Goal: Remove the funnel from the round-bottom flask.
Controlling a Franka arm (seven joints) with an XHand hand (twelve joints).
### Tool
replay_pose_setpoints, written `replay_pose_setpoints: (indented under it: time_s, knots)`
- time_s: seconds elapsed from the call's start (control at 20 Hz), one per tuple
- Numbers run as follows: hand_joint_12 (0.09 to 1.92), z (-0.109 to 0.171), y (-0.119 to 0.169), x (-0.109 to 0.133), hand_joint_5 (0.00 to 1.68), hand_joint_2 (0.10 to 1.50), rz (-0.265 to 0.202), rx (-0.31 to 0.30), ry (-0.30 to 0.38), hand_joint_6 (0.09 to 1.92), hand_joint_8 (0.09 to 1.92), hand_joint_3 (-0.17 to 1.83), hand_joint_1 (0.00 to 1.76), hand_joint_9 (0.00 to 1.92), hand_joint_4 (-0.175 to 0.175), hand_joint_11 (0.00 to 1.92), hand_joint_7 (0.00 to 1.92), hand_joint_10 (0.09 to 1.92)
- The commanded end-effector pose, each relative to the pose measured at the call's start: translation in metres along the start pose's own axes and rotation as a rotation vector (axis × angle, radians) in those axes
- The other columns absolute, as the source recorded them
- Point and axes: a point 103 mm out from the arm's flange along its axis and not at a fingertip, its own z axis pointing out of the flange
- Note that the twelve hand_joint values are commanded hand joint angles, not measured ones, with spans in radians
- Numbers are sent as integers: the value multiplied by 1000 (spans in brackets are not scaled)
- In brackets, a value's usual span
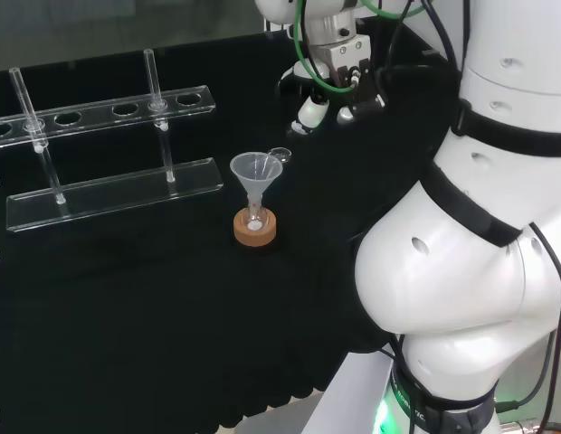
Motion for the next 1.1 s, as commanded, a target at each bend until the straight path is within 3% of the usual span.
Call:
replay_pose_setpoints:
  time_s: [0.05,0.45,0.85,1.1]
  knots:
    - [1306,-13,-29,8,402,594,17,-28,-13,142,640,528,809,445,13,377,188,621]
    - [1306,-27,-57,17,426,605,-5,-21,13,137,656,532,743,478,18,376,266,622]
    - [1322,-33,-86,54,420,623,-13,2,31,96,648,512,621,550,-13,392,341,603]
    - [1347,-31,-100,85,359,623,-53,53,40,87,649,480,591,472,-22,370,262,619]
